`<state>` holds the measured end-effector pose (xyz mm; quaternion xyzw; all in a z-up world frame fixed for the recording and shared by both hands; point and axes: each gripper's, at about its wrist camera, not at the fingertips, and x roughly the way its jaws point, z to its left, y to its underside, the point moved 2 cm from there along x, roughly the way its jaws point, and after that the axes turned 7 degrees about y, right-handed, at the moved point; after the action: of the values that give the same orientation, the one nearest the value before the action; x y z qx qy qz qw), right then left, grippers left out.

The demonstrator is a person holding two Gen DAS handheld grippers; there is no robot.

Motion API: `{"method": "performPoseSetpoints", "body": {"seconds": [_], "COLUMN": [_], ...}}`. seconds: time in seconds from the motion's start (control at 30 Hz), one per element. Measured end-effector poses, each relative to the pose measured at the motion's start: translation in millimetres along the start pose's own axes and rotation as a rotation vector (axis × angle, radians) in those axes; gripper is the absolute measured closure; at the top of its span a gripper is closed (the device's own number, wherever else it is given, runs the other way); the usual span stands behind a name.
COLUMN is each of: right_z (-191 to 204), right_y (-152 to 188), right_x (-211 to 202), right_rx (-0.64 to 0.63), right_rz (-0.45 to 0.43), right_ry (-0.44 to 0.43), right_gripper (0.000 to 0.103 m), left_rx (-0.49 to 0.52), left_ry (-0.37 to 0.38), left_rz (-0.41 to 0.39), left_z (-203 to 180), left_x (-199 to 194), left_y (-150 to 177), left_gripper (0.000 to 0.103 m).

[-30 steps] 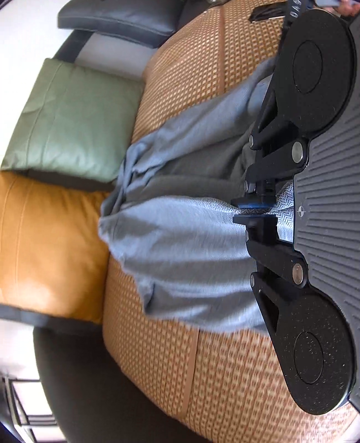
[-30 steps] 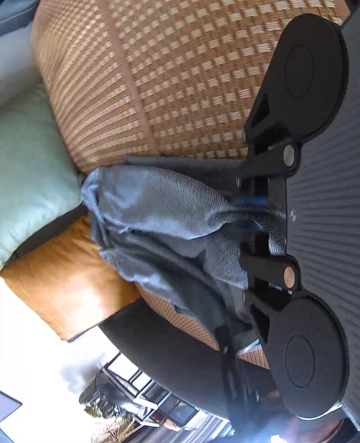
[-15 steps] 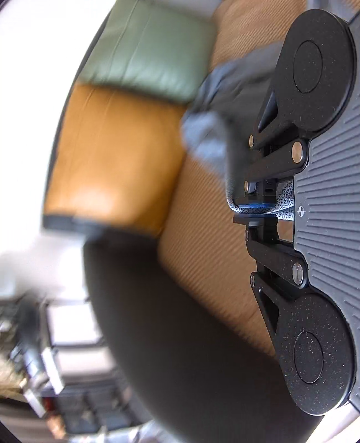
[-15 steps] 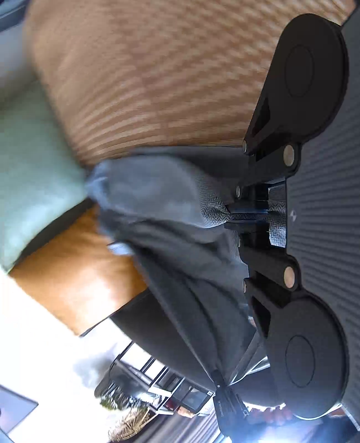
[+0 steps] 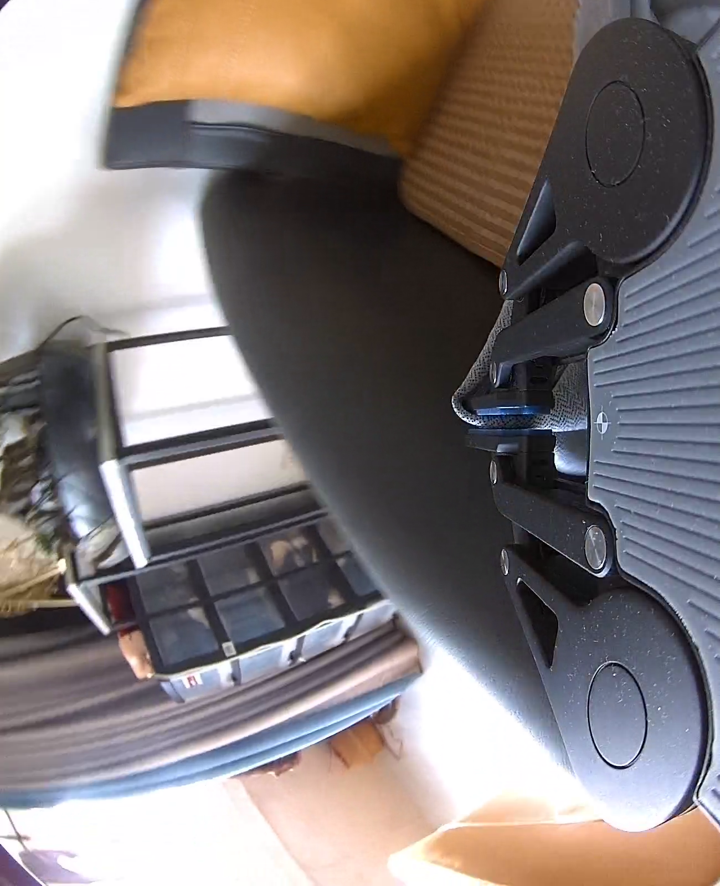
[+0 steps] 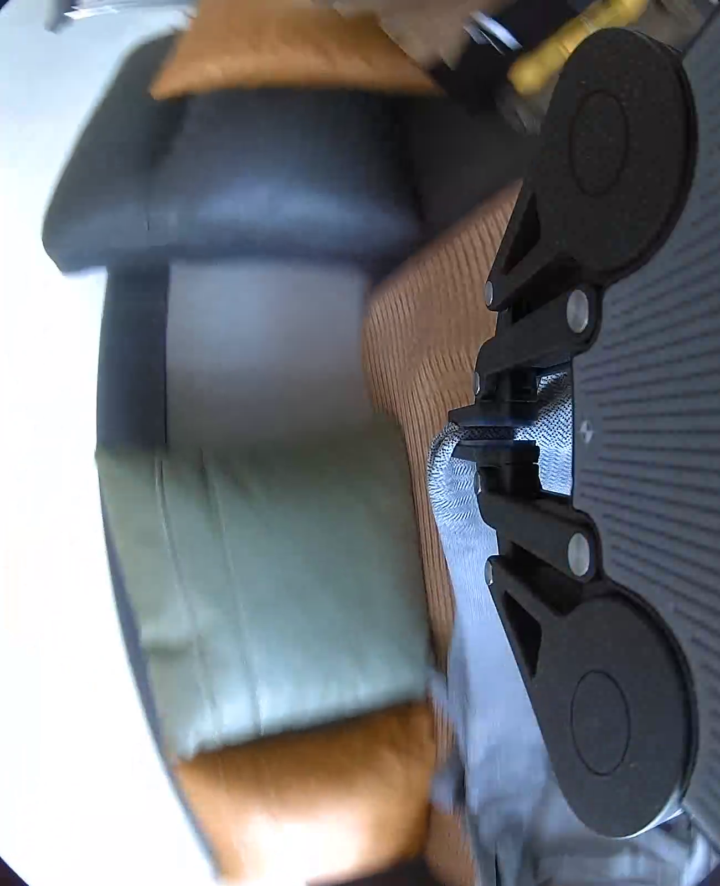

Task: Fold clothes

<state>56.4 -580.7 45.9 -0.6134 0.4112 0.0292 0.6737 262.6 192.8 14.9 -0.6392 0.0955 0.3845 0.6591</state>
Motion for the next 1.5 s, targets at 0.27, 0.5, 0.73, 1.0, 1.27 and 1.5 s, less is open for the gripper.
{"method": "performPoseSetpoints", "body": {"seconds": [0.27,0.5,0.73,1.0,1.27,1.5], "right_z": [7,59,170,268,298,318], "right_y": [76,31,21,40,42,48], "right_x": [86,39,44,103,166,199], "right_rx": [-0.077,-0.075,-0.207,-0.451,-0.341,-0.292], "right_rz": [0.383,0.198,0.162,0.136,0.171,0.262], "right_ry": [0.136,-0.053,-0.365,-0.471,-0.537,-0.518], "right_gripper": [0.08,0.059,0.045,0.032,0.031,0.031], "left_rx": [0.219,0.303,0.486,0.663,0.682,0.695], "left_ry": [0.023,0.315,0.632,0.748,0.811,0.828], "left_rz": [0.199,0.107,0.142,0.192,0.237,0.261], "left_z": [-38,-82,-206,-307,-332,-341], "left_x": [46,-18,-46,-15,21,32], "left_y": [66,31,48,94,98,101], "left_gripper": [0.06,0.046,0.041,0.04,0.041,0.099]}}
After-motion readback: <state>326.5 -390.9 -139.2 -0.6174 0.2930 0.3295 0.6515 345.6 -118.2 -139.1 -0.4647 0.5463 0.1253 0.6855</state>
